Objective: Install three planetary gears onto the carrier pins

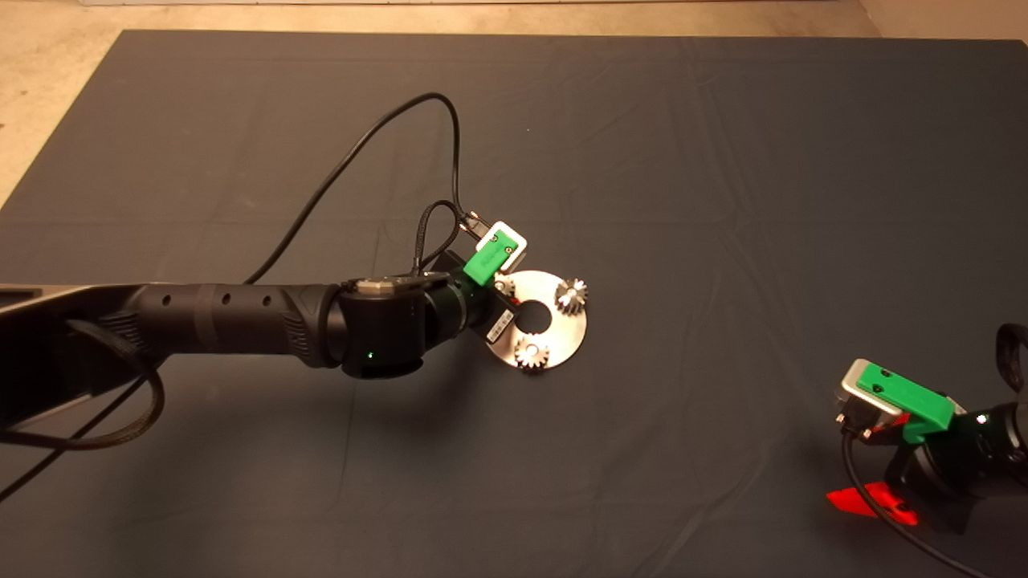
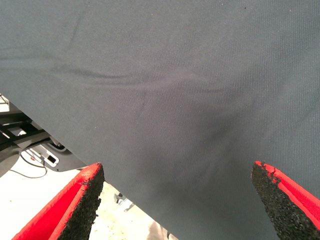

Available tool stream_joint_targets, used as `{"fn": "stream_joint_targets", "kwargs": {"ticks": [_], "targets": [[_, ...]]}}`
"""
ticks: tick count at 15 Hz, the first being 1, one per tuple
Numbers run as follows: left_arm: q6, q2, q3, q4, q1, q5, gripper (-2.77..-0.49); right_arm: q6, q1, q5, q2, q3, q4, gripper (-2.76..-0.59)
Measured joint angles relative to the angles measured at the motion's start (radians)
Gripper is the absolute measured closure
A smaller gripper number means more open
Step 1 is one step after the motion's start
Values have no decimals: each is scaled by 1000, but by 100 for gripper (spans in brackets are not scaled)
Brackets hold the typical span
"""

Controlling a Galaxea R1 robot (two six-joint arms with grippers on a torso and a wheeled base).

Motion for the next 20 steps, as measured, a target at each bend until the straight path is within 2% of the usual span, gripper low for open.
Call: {"fn": "stream_joint_targets", "kwargs": {"ticks": [2,8,10,12,14,15,16,18,19,20], "targets": [[0,-5,7,0,0,0,-165,0,0,0,2,0,0,-218],[0,-41,47,-4,0,1,-205,0,0,0,3,0,0,-218],[0,-54,77,-11,0,4,-215,0,0,1,5,0,6,-218],[0,-74,112,-27,-1,26,-222,0,8,1,11,0,23,-218],[0,-98,150,-67,-20,64,-222,0,14,0,45,0,24,-218],[0,-111,163,-100,-33,89,-222,0,14,1,60,0,25,-218],[0,-132,190,-135,-48,128,-222,4,22,4,104,0,26,-218],[-3,-174,286,-236,-101,219,-222,22,43,5,158,0,27,-218],[-12,-198,336,-293,-134,262,-222,61,64,5,227,0,27,-218],[-37,-226,392,-338,-159,298,-222,94,72,5,293,-1,27,-218]]}}
